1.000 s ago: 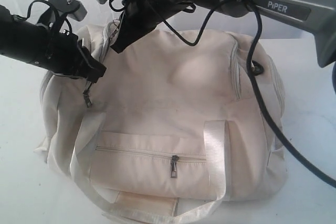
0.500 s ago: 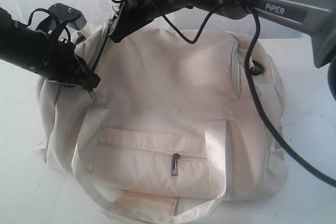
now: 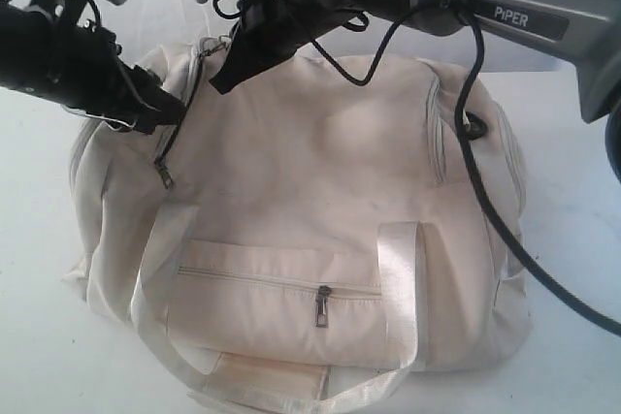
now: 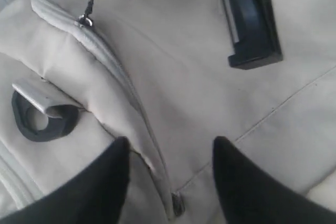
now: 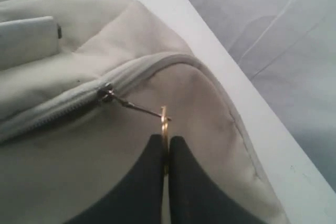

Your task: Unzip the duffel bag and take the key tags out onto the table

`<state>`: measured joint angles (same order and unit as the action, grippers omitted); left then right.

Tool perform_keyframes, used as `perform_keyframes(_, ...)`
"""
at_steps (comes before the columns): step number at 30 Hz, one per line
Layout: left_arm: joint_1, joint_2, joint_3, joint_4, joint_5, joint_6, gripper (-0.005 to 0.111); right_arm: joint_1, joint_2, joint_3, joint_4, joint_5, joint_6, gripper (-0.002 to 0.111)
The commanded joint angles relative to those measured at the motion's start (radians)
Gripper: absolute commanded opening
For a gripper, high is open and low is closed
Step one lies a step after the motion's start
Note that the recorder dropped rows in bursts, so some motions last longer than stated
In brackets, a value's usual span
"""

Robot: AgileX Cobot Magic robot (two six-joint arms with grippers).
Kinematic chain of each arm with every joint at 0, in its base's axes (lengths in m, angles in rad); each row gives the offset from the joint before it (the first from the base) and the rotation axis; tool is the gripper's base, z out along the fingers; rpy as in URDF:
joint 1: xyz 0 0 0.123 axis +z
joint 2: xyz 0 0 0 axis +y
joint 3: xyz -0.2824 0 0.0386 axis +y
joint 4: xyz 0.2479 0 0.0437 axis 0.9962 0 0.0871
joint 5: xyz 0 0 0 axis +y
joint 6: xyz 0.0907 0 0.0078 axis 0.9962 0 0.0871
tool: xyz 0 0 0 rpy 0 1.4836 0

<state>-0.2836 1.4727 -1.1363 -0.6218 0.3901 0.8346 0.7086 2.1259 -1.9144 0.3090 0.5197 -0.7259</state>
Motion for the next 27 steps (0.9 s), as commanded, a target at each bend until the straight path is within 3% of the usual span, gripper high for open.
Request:
perform_keyframes(1,-0.008,0.083,-0.006,-0.035,-0.089,0.011,0.068,-0.011,-0.022,-0.008,0.007,0.009,0.006,0.0)
perform_keyframes(4,-0.009,0.132,-0.006,-0.054,-0.113,0.011,0.056,-0.011,-0.023,-0.008,0.007,-0.001,0.006,0.0)
perform_keyframes(7,-0.009,0.143,-0.006,-0.054,-0.08,0.011,0.009,-0.011,-0.023,-0.008,0.007,-0.064,0.0,0.0)
perform_keyframes(8,-0.009,0.143,-0.006,-0.054,-0.071,0.011,-0.001,-0.011,-0.023,-0.008,0.007,-0.08,-0.007,0.0)
perform_keyframes(17,-0.009,0.126,-0.006,-0.021,0.048,0.005,0.0,-0.011,-0.005,-0.008,0.002,-0.19,-0.108,0.0)
perform_keyframes(27,-0.007,0.038,-0.006,0.17,0.183,-0.155,0.0,-0.011,-0.001,-0.008,0.002,-0.194,-0.115,0.0)
